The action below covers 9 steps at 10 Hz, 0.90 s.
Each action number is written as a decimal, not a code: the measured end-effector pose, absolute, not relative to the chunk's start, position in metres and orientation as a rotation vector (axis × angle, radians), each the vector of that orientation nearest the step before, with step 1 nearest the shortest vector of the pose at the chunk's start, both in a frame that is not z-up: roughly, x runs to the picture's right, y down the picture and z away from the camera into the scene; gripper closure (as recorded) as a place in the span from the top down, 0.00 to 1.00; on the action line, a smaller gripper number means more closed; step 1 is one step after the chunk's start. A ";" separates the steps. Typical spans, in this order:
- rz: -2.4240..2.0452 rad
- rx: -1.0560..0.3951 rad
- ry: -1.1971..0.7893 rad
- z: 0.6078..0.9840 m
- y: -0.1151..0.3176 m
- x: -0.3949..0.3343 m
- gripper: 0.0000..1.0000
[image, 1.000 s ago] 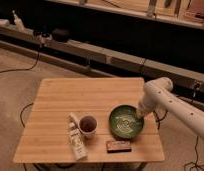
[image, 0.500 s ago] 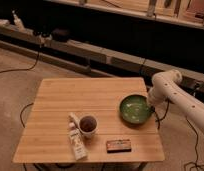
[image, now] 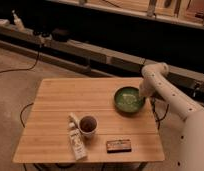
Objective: Drag the ceramic bowl in a circle
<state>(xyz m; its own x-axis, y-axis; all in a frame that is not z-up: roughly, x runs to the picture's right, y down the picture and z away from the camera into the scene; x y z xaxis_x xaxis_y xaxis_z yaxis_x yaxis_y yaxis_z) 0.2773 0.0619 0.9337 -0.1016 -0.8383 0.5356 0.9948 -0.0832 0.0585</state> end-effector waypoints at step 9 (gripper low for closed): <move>-1.814 -0.221 -0.527 0.847 0.134 0.170 0.06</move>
<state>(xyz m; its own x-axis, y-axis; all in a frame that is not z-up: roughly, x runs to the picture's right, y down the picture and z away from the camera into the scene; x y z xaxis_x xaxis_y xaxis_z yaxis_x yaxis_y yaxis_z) 0.1698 0.1341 0.8466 -0.3068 -0.8595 0.4089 0.9448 -0.2231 0.2399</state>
